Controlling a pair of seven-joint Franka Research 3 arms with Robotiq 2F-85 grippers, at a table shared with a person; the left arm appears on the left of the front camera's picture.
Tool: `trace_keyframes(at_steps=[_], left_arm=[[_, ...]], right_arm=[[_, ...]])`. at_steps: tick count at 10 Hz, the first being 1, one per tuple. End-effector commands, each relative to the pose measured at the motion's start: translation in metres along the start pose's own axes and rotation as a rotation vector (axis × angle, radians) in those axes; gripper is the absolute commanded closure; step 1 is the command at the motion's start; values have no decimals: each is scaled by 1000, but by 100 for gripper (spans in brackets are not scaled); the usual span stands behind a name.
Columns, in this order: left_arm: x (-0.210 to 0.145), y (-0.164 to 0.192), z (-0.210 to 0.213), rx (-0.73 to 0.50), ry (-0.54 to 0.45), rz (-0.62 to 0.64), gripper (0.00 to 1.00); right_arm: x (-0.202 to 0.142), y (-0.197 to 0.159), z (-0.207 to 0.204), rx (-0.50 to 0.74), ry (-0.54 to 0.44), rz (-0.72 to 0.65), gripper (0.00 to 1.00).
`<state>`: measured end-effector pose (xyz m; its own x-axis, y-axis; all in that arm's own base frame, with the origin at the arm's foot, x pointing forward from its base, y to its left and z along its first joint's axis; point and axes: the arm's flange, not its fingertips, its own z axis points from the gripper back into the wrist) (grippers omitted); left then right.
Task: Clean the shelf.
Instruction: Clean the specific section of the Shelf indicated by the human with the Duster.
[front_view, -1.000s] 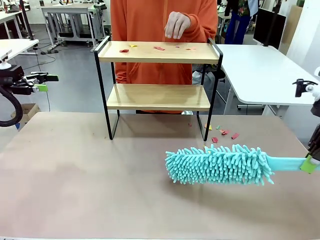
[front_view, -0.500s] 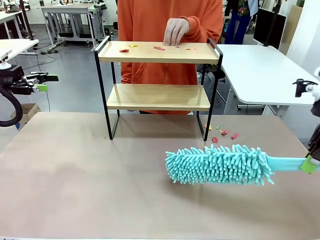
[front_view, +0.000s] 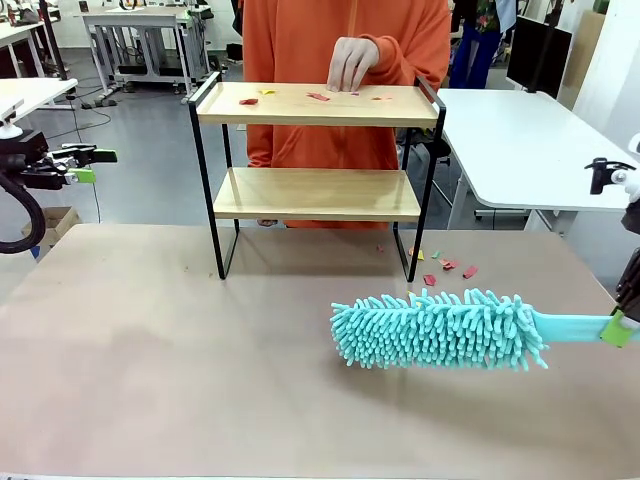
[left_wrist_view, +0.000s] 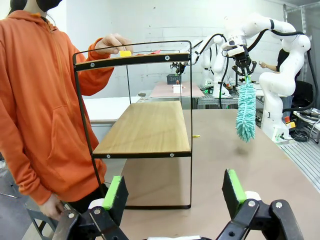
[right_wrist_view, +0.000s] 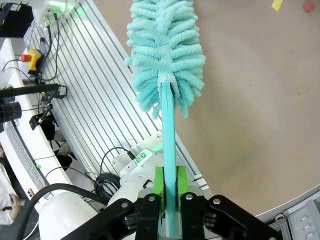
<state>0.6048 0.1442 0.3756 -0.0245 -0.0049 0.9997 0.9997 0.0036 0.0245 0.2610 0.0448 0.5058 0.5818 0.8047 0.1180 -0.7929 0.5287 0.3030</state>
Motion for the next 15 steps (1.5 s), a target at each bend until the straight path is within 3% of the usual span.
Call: trace_keyframes(at_steps=[1,3,5,8,10,13,15], left_arm=[[2,-1,-1,2,3,-15,0],[2,-1,-1,2,3,-15,0],[2,-1,-1,2,3,-15,0],[2,-1,-1,2,3,-15,0],[2,-1,-1,2,3,-15,0],[2,-1,-1,2,3,-15,0],[2,-1,-1,2,3,-15,0]], right_arm=[[1,1,1,2,-11,-20,87],[0,0,0,0,0,0,87],[9,33,32,63,-136,-36,87],[29,96,78,19,-255,-92,87],[58,150,109,6,-441,-214,87],[120,205,144,-127,-685,-466,87],[172,219,154,-139,-754,-592,87]])
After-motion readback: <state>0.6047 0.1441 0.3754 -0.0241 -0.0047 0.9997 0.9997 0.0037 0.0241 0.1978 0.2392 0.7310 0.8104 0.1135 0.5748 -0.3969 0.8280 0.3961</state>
